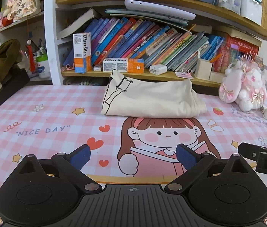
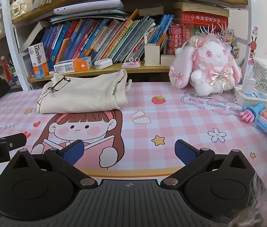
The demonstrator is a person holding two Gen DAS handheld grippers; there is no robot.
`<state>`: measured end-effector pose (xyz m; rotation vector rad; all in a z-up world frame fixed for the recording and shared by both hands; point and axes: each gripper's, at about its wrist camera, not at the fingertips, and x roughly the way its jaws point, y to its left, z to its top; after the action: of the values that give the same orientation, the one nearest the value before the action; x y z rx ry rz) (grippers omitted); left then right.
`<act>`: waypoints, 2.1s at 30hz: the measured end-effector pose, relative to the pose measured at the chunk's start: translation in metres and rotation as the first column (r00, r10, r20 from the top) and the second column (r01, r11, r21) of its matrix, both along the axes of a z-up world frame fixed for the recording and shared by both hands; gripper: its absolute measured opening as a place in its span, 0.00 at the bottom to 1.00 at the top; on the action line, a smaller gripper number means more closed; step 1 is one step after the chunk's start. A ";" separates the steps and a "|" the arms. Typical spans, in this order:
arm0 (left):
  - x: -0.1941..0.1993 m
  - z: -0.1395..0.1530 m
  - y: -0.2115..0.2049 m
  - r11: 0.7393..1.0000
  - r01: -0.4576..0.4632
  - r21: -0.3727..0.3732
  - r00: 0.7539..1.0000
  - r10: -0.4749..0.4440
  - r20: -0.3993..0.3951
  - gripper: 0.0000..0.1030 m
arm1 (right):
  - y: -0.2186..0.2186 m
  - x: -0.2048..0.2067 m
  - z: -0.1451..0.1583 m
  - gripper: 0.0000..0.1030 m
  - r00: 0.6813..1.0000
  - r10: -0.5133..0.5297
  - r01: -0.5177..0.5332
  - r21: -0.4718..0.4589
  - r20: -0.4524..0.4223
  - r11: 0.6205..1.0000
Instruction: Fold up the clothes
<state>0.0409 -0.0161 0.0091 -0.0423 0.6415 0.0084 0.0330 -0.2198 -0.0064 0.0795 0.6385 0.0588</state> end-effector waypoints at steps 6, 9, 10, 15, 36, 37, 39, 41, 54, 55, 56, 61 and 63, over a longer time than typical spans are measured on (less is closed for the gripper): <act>-0.001 0.001 0.001 1.000 0.000 -0.006 1.000 0.000 0.000 0.96 | 0.001 -0.001 0.000 1.00 1.000 0.000 0.000 0.001 0.000 1.000; -0.001 0.001 0.000 1.000 -0.001 -0.004 1.000 0.001 0.000 0.96 | 0.001 -0.002 0.001 1.00 1.000 0.000 0.000 0.001 0.001 1.000; -0.001 0.001 0.001 1.000 -0.001 -0.003 1.000 0.001 0.000 0.96 | 0.001 -0.002 0.001 1.00 1.000 0.000 0.000 0.001 0.001 1.000; 0.000 0.000 0.001 1.000 0.000 -0.002 1.000 0.000 -0.005 0.96 | 0.001 -0.003 0.000 1.00 1.000 -0.003 0.003 0.003 -0.002 1.000; 0.001 0.000 0.004 1.000 -0.013 -0.003 1.000 0.013 -0.014 0.96 | 0.003 -0.002 -0.001 1.00 1.000 0.006 -0.006 0.006 -0.009 1.000; 0.001 0.000 0.004 1.000 -0.015 -0.004 1.000 0.015 -0.015 0.96 | 0.003 -0.002 -0.001 1.00 1.000 0.006 -0.006 0.005 -0.009 1.000; 0.001 -0.001 0.004 1.000 -0.016 -0.005 1.000 0.016 -0.017 0.96 | 0.004 -0.002 -0.001 1.00 1.000 0.007 -0.007 0.005 -0.011 1.000; 0.001 -0.001 0.005 1.000 -0.016 -0.006 1.000 0.016 -0.019 0.96 | 0.004 -0.002 -0.001 1.00 1.000 0.008 -0.008 0.006 -0.012 1.000; 0.001 -0.002 0.005 1.000 -0.022 -0.010 1.000 0.021 -0.023 0.96 | 0.005 -0.001 -0.002 1.00 1.000 0.013 -0.013 0.005 -0.017 1.000; 0.001 -0.002 0.005 1.000 -0.021 -0.011 1.000 0.021 -0.023 0.96 | 0.005 -0.001 -0.002 1.00 1.000 0.013 -0.013 0.005 -0.017 1.000; 0.001 -0.002 0.005 1.000 -0.021 -0.011 1.000 0.021 -0.023 0.96 | 0.005 -0.001 -0.002 1.00 1.000 0.013 -0.013 0.005 -0.017 1.000; 0.001 -0.003 0.005 1.000 -0.020 -0.014 1.000 0.020 -0.024 0.96 | 0.005 -0.002 -0.002 1.00 1.000 0.014 -0.013 0.005 -0.018 1.000; 0.002 -0.003 0.005 1.000 -0.020 -0.014 1.000 0.020 -0.025 0.96 | 0.005 -0.002 -0.002 1.00 1.000 0.013 -0.013 0.005 -0.018 1.000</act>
<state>0.0424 -0.0111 0.0061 -0.0627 0.6658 0.0233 0.0312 -0.2143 -0.0087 0.0810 0.6571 0.0727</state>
